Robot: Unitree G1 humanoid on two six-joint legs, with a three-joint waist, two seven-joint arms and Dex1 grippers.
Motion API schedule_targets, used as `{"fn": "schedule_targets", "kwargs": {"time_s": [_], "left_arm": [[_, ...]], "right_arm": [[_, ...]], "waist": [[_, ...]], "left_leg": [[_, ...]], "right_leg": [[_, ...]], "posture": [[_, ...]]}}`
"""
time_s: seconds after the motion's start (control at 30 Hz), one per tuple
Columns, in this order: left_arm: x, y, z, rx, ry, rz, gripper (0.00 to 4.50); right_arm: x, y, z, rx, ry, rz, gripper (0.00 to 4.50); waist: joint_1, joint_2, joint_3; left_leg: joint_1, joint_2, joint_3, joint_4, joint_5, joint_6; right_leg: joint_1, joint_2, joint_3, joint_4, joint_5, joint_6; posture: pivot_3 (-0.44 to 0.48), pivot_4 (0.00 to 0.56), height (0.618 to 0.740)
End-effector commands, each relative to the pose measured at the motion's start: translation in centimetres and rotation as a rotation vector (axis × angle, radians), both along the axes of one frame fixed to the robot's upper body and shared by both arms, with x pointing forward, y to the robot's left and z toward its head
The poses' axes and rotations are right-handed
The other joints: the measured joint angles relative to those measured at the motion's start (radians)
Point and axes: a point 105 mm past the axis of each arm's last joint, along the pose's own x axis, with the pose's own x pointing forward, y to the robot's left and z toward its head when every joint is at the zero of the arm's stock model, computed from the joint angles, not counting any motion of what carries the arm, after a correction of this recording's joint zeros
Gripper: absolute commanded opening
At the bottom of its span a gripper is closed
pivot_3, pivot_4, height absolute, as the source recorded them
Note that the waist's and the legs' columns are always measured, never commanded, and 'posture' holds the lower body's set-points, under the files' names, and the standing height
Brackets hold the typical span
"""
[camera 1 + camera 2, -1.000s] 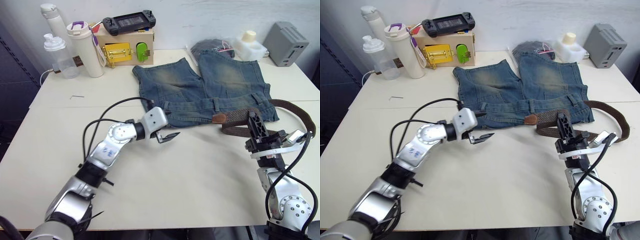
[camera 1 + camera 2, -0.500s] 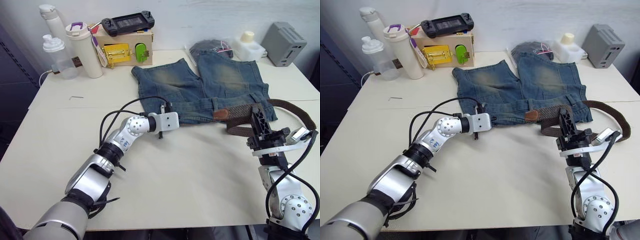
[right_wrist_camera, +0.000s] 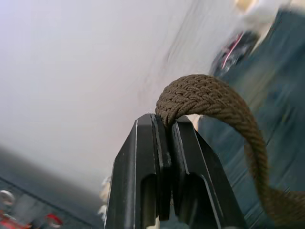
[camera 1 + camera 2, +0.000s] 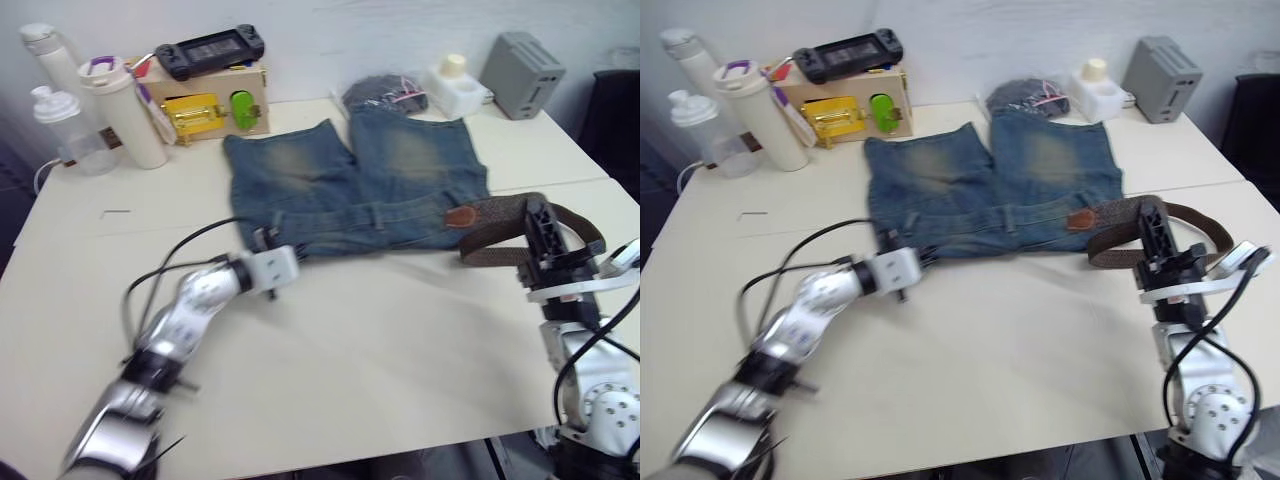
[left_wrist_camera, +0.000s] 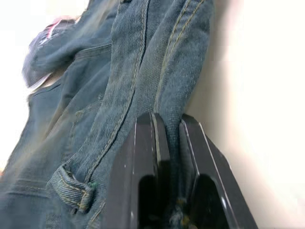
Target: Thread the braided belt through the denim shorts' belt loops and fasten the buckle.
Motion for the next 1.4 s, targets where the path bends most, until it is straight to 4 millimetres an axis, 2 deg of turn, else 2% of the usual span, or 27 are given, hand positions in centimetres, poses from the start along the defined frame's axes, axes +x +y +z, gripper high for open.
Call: {"fn": "schedule_targets", "kwargs": {"time_s": [0.03, 0.1, 0.17, 0.27, 0.37, 0.43, 0.5, 0.53, 0.6, 0.67, 0.77, 0.83, 0.93, 1.07, 1.13, 1.4], "left_arm": [[-5.1, 5.0, -2.7, 0.083, 0.069, 0.08, 0.03], [-8.6, 8.1, -3.8, 0.099, 0.111, 0.124, 0.03], [-10.6, 9.9, -4.7, 0.146, 0.14, 0.152, 0.03], [-12.2, 11.5, -5.4, 0.178, 0.164, 0.179, 0.03], [-12.6, 11.7, -5.6, 0.198, 0.167, 0.171, 0.03], [-12.4, 11.3, -4.6, 0.114, 0.173, 0.173, 1.01], [-12.3, 11.0, -3.8, 0.062, 0.18, 0.165, 1.58], [-12.3, 11.0, -3.6, 0.054, 0.183, 0.161, 2.13], [-12.3, 10.8, -2.7, 0.002, 0.266, 0.162, 2.97], [-12.6, 9.5, -0.2, -0.107, 0.379, 0.103, 3.8], [-13.3, 7.0, 3.2, -0.242, 0.541, -0.029, 3.8], [-13.7, 5.7, 4.4, -0.308, 0.634, -0.102, 3.8], [-11.1, 4.0, 5.7, -0.396, 0.566, -0.127, 3.8], [-8.5, 0.2, 5.0, -0.419, 0.516, -0.186, 3.8], [-7.8, -0.8, 4.8, -0.439, 0.5, -0.195, 3.8], [-7.1, -2.5, 4.0, -0.466, 0.472, -0.207, 3.8]], "right_arm": [[-1.0, -1.1, 1.6, -0.071, -0.025, -0.008, 0.0], [-1.0, -1.4, 1.7, -0.114, -0.008, 0.004, 0.0], [-0.8, -1.4, 1.6, -0.133, 0.006, 0.022, 0.0], [-0.3, -0.4, 1.0, -0.15, 0.034, 0.084, 0.0], [-0.3, 1.0, 0.7, -0.155, 0.037, 0.167, 0.0], [-0.2, 1.8, 0.4, -0.179, 0.052, 0.208, 0.0], [0.0, 2.2, 0.2, -0.19, 0.058, 0.226, 0.0], [0.0, 2.3, 0.2, -0.191, 0.059, 0.231, 0.0], [0.2, 2.4, 0.3, -0.197, 0.061, 0.235, 0.0], [0.8, 2.5, 0.1, -0.22, 0.086, 0.22, 0.0], [1.3, 3.2, 0.2, -0.242, 0.086, 0.223, 0.0], [1.5, 3.8, 0.2, -0.247, 0.093, 0.235, 0.0], [1.9, 5.0, -0.7, -0.306, 0.127, 0.257, 0.0], [3.1, 6.3, -1.9, -0.41, 0.172, 0.237, 0.0], [3.5, 6.8, -2.3, -0.468, 0.18, 0.23, 0.0], [4.1, 7.5, -2.8, -0.536, 0.163, 0.194, 0.0]], "waist": [[-0.004, 0.002, -0.001], [-0.003, 0.003, -0.002], [0.002, 0.008, -0.005], [0.03, 0.01, -0.006], [0.056, 0.011, -0.006], [0.06, 0.011, -0.006], [0.065, 0.01, -0.006], [0.067, 0.01, -0.006], [0.074, 0.009, -0.005], [0.077, 0.007, -0.004], [0.081, 0.005, -0.002], [0.083, 0.005, -0.002], [0.084, 0.006, -0.001], [0.079, 0.005, -0.001], [0.075, 0.004, -0.001], [0.066, 0.001, 0.001]], "left_leg": [[0.002, 0.0, 0.0, -0.001, 0.0, 0.0], [0.002, 0.0, 0.0, -0.001, -0.001, -0.001], [0.002, 0.0, 0.0, -0.001, -0.002, 0.0], [0.001, 0.0, 0.003, 0.002, -0.003, 0.0], [0.0, 0.0, 0.006, 0.005, -0.004, 0.001], [0.0, 0.0, 0.008, 0.006, -0.005, 0.002], [-0.001, -0.001, 0.008, 0.007, -0.005, 0.002], [-0.001, -0.001, 0.008, 0.007, -0.005, 0.002], [-0.001, -0.001, 0.008, 0.008, -0.005, 0.003], [-0.001, -0.001, 0.008, 0.008, -0.005, 0.003], [-0.003, -0.001, 0.008, 0.01, -0.005, 0.002], [-0.005, -0.001, 0.006, 0.013, -0.005, 0.002], [-0.005, -0.002, 0.006, 0.013, -0.005, 0.002], [-0.005, -0.002, 0.008, 0.013, -0.005, 0.002], [-0.005, -0.002, 0.009, 0.013, -0.005, 0.003], [-0.005, -0.002, 0.009, 0.011, -0.005, 0.003]], "right_leg": [[0.0, 0.001, 0.0, 0.0, 0.0, 0.0], [-0.002, 0.001, 0.001, -0.002, 0.0, 0.0], [-0.003, 0.001, 0.001, -0.005, 0.0, 0.0], [-0.003, 0.001, 0.002, -0.008, 0.0, 0.0], [-0.003, 0.001, 0.005, -0.008, 0.0, 0.0], [-0.003, 0.001, 0.008, -0.008, 0.0, 0.0], [-0.004, 0.001, 0.009, -0.008, 0.0, 0.0], [-0.004, 0.001, 0.009, -0.008, 0.0, 0.0], [-0.004, 0.001, 0.01, -0.008, 0.0, 0.0], [-0.004, 0.001, 0.01, -0.008, 0.0, 0.0], [-0.006, 0.002, 0.01, -0.007, 0.0, 0.0], [-0.006, 0.002, 0.01, -0.006, 0.0, 0.0], [-0.005, 0.002, 0.011, -0.006, 0.0, 0.0], [-0.006, 0.002, 0.011, -0.005, 0.0, 0.0], [-0.006, 0.002, 0.012, -0.005, 0.0, 0.001], [-0.009, 0.002, 0.012, -0.001, 0.0, 0.001]], "posture": [[0.0, 0.15, 0.645], [0.0, 0.15, 0.645], [0.0, 0.15, 0.645], [0.0, 0.15, 0.645], [0.0, 0.15, 0.645], [0.0, 0.15, 0.645], [0.0, 0.15, 0.645], [0.0, 0.15, 0.645], [0.0, 0.15, 0.645], [0.0, 0.15, 0.645], [0.0, 0.15, 0.645], [0.0, 0.15, 0.645], [0.0, 0.15, 0.645], [0.0, 0.15, 0.645], [0.0, 0.15, 0.645], [0.0, 0.15, 0.645]]}}
